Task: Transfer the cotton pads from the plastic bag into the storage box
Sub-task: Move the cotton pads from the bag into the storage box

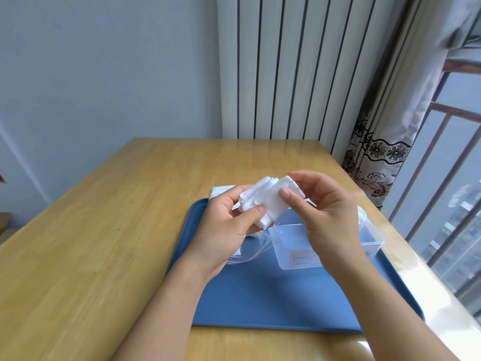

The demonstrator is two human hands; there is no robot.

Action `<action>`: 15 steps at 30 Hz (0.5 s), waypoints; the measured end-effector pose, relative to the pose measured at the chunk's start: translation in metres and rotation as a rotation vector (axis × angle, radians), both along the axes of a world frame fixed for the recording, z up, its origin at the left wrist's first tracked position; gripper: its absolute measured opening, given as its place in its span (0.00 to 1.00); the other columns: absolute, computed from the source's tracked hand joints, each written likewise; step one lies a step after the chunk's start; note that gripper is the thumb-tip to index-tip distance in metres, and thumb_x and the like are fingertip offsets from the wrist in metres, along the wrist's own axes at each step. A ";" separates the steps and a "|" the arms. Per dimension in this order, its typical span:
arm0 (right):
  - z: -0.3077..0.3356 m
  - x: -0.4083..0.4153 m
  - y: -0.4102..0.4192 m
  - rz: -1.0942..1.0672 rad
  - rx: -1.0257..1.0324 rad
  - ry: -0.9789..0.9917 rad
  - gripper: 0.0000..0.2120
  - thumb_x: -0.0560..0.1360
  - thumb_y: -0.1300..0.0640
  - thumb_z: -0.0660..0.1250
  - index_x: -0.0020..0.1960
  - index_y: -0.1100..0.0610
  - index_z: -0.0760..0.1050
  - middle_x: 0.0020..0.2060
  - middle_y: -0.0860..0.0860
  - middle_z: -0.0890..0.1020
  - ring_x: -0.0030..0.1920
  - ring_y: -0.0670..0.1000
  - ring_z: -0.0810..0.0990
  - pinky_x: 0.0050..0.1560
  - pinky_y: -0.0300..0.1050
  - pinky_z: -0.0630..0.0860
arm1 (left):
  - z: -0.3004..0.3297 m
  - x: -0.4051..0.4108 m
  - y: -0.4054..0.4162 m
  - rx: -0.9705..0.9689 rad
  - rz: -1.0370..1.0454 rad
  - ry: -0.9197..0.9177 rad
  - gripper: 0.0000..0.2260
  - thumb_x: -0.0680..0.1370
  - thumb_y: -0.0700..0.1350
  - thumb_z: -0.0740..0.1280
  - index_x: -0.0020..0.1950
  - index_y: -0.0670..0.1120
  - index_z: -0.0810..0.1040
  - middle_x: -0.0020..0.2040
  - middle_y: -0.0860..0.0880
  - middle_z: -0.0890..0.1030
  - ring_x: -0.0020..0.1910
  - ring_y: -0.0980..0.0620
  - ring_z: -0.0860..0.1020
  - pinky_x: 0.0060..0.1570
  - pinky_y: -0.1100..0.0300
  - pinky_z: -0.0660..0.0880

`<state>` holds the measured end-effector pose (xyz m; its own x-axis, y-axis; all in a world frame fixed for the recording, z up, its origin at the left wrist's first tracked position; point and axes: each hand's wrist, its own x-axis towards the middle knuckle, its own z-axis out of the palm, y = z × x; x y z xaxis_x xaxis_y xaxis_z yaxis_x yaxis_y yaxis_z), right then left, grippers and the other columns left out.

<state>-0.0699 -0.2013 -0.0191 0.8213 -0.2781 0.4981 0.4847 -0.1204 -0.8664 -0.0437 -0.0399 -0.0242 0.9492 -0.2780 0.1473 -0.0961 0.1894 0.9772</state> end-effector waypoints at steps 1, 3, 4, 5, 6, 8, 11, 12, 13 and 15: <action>0.001 0.001 -0.003 -0.028 0.032 -0.006 0.06 0.73 0.62 0.77 0.46 0.52 0.84 0.39 0.47 0.86 0.38 0.44 0.81 0.41 0.35 0.76 | 0.000 0.001 0.000 -0.007 0.002 0.013 0.15 0.79 0.32 0.66 0.62 0.45 0.81 0.48 0.47 0.86 0.48 0.51 0.83 0.56 0.53 0.82; 0.004 0.002 -0.010 -0.026 0.106 0.000 0.03 0.73 0.60 0.76 0.42 0.54 0.83 0.34 0.44 0.84 0.33 0.44 0.76 0.38 0.34 0.72 | 0.000 0.002 0.002 -0.038 0.004 0.052 0.15 0.80 0.32 0.65 0.63 0.45 0.80 0.50 0.46 0.85 0.49 0.49 0.83 0.56 0.53 0.82; 0.006 0.001 -0.014 0.033 0.154 0.009 0.03 0.72 0.58 0.76 0.42 0.53 0.83 0.34 0.45 0.83 0.32 0.45 0.73 0.37 0.36 0.70 | 0.000 0.003 0.002 -0.057 0.001 0.069 0.16 0.80 0.31 0.65 0.64 0.45 0.79 0.52 0.44 0.84 0.50 0.48 0.83 0.55 0.54 0.82; 0.008 0.000 -0.018 0.119 0.187 0.022 0.02 0.71 0.55 0.76 0.41 0.52 0.83 0.34 0.46 0.82 0.32 0.47 0.72 0.37 0.38 0.69 | 0.001 0.003 0.002 -0.076 -0.006 0.081 0.16 0.80 0.31 0.64 0.64 0.45 0.78 0.54 0.44 0.84 0.49 0.48 0.83 0.55 0.54 0.82; 0.010 -0.002 -0.020 0.207 0.180 0.041 0.04 0.68 0.53 0.77 0.40 0.52 0.84 0.33 0.46 0.82 0.32 0.47 0.71 0.36 0.38 0.69 | 0.001 0.003 0.003 -0.094 -0.020 0.089 0.16 0.80 0.31 0.64 0.64 0.44 0.78 0.54 0.44 0.84 0.49 0.49 0.83 0.52 0.56 0.82; 0.011 -0.005 -0.019 0.309 0.058 0.086 0.05 0.65 0.56 0.80 0.38 0.53 0.85 0.31 0.47 0.82 0.29 0.45 0.72 0.33 0.36 0.70 | 0.001 0.001 0.002 -0.107 -0.075 0.090 0.14 0.80 0.31 0.64 0.63 0.44 0.79 0.51 0.46 0.85 0.46 0.53 0.83 0.46 0.61 0.81; 0.010 -0.006 -0.007 0.263 -0.068 0.072 0.04 0.67 0.59 0.77 0.40 0.58 0.85 0.31 0.46 0.84 0.29 0.43 0.74 0.32 0.33 0.71 | 0.002 -0.002 0.002 -0.090 -0.171 0.080 0.13 0.80 0.32 0.64 0.58 0.46 0.82 0.48 0.49 0.86 0.46 0.54 0.83 0.43 0.63 0.79; 0.009 -0.006 -0.004 0.233 -0.072 0.055 0.03 0.68 0.60 0.77 0.40 0.59 0.85 0.31 0.46 0.84 0.29 0.43 0.75 0.32 0.33 0.71 | 0.002 -0.003 0.002 -0.089 -0.193 0.077 0.14 0.80 0.31 0.63 0.58 0.47 0.82 0.50 0.49 0.86 0.48 0.54 0.83 0.46 0.62 0.80; 0.008 -0.005 -0.003 0.207 -0.069 0.039 0.02 0.69 0.62 0.76 0.41 0.59 0.85 0.31 0.46 0.84 0.29 0.43 0.76 0.32 0.34 0.72 | 0.002 -0.003 0.002 -0.088 -0.211 0.074 0.15 0.80 0.30 0.62 0.59 0.47 0.82 0.52 0.48 0.86 0.51 0.53 0.83 0.50 0.60 0.80; 0.007 -0.004 -0.002 0.178 -0.054 0.012 0.02 0.71 0.65 0.76 0.41 0.60 0.84 0.31 0.46 0.84 0.28 0.43 0.78 0.31 0.34 0.73 | 0.002 -0.003 0.002 -0.092 -0.229 0.059 0.16 0.80 0.30 0.62 0.62 0.45 0.80 0.59 0.44 0.85 0.56 0.51 0.83 0.60 0.55 0.79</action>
<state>-0.0738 -0.2037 -0.0117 0.8610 -0.1011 0.4984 0.4923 -0.0799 -0.8667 -0.0469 -0.0376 -0.0221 0.8707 -0.4748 0.1280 0.0164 0.2881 0.9575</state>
